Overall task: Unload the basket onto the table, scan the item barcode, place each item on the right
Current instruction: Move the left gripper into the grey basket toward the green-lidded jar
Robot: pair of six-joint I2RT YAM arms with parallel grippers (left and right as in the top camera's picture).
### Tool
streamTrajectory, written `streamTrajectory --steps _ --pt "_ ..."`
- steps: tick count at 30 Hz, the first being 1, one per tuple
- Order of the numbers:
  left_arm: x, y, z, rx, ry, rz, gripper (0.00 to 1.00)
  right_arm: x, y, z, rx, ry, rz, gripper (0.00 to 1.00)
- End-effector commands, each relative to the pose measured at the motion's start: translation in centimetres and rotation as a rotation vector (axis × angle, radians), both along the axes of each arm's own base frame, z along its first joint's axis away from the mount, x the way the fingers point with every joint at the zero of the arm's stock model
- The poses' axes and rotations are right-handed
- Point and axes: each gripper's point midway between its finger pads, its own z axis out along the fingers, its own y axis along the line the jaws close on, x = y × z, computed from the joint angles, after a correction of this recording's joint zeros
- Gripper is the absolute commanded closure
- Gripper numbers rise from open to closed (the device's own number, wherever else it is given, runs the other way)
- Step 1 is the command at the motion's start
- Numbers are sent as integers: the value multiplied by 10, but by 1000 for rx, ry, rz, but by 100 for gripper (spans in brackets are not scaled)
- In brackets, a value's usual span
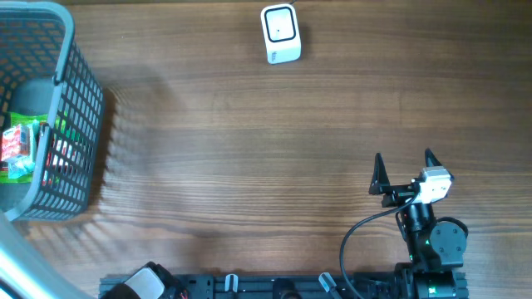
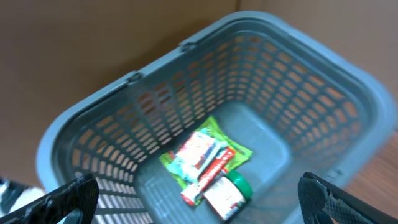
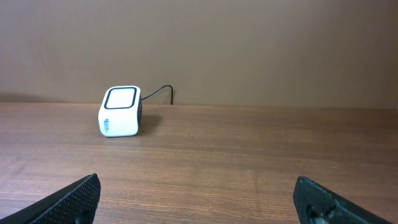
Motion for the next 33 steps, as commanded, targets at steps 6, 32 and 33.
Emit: streamTrajectory --steps 6,32,33 --pt "23 36 -74 -76 239 -57 0 0 -3 0 14 -1 -14 0" --pt "72 23 -269 -414 562 -728 4 0 -3 0 14 -1 -14 0" --pt "73 24 -274 -417 571 -740 2 0 -3 0 14 -1 -14 0"
